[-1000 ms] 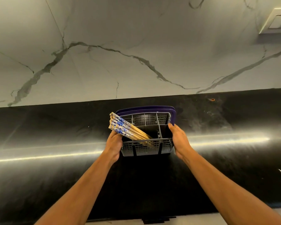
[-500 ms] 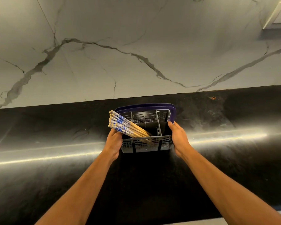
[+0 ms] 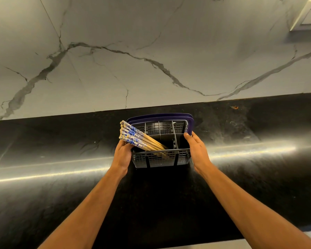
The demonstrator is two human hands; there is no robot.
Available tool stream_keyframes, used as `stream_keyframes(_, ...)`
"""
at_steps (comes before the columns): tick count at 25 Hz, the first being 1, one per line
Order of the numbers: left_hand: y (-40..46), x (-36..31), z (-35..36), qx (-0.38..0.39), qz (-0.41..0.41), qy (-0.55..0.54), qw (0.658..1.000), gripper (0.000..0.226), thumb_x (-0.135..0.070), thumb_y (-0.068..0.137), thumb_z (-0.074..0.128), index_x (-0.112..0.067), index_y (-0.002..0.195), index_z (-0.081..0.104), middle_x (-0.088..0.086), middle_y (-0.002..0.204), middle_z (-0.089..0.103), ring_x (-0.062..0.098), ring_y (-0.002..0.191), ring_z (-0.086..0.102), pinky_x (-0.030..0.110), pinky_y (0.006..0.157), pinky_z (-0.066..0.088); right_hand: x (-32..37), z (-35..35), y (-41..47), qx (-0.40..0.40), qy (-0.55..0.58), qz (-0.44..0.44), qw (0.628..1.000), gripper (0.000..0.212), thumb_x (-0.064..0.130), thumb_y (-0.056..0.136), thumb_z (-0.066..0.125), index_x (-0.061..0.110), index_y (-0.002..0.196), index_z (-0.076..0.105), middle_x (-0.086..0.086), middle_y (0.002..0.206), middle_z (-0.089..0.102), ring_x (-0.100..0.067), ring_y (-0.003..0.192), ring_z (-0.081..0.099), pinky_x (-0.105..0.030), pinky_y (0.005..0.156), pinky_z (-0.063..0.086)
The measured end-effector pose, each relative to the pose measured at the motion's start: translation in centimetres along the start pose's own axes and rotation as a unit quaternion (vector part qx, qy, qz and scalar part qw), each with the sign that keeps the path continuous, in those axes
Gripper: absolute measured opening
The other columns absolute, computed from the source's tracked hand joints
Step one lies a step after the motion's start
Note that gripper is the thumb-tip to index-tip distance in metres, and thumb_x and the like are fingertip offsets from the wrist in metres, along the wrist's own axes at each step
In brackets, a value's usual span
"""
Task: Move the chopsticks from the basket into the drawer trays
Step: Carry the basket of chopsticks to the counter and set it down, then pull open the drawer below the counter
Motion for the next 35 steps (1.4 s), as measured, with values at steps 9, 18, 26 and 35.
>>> stream_keyframes(9,-4.2,1.0,-2.8,0.004,0.134,0.398,0.908,0.058,-0.030,0.106,0.036,-0.014,0.158,0.015,0.002,0.166,0.012,0.014,0.153,0.001,0.034,0.123,0.008,-1.0,-2.2,-3.4,0.006,-0.041,-0.031,0.999,0.055,0.029,0.103,0.049,0.014,0.154,0.034,0.001,0.153,0.044,-0.008,0.131,0.044,-0.022,0.101,0.036)
stream_keyframes(18,-9.3,1.9,-3.0,0.035,0.173,0.540,0.823,0.063,-0.035,0.106,0.033,-0.008,0.157,0.008,0.007,0.166,0.003,0.018,0.153,-0.005,0.033,0.124,0.002,-2.7,-3.9,-9.9,0.000,-0.228,-0.090,0.969,0.055,0.032,0.105,0.042,0.016,0.156,0.028,-0.003,0.161,0.031,-0.018,0.148,0.030,-0.037,0.121,0.025)
stream_keyframes(26,-18.4,6.1,-5.5,0.056,0.232,0.577,0.781,0.062,-0.036,0.105,0.030,-0.008,0.157,0.010,0.009,0.166,0.005,0.021,0.154,-0.002,0.037,0.125,0.004,-7.2,-4.2,-20.0,0.025,-0.504,-0.169,0.846,0.061,0.036,0.105,0.041,0.011,0.157,0.023,-0.006,0.164,0.023,-0.020,0.153,0.015,-0.038,0.126,0.015)
stream_keyframes(35,-28.9,13.2,-6.1,0.097,0.208,0.592,0.773,0.063,-0.037,0.106,0.025,-0.011,0.157,-0.001,0.008,0.166,-0.006,0.020,0.152,-0.013,0.035,0.123,-0.007,-13.5,-6.6,-30.4,0.065,-0.599,-0.187,0.776,0.060,0.037,0.106,0.035,0.010,0.158,0.020,-0.006,0.166,0.018,-0.019,0.154,0.007,-0.034,0.125,0.008)
Point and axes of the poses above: each hand's wrist, its own y-axis towards the middle knuckle, its own z-axis out of the palm, x = y × z, the point moved 4 cm from there along y, towards the middle knuckle
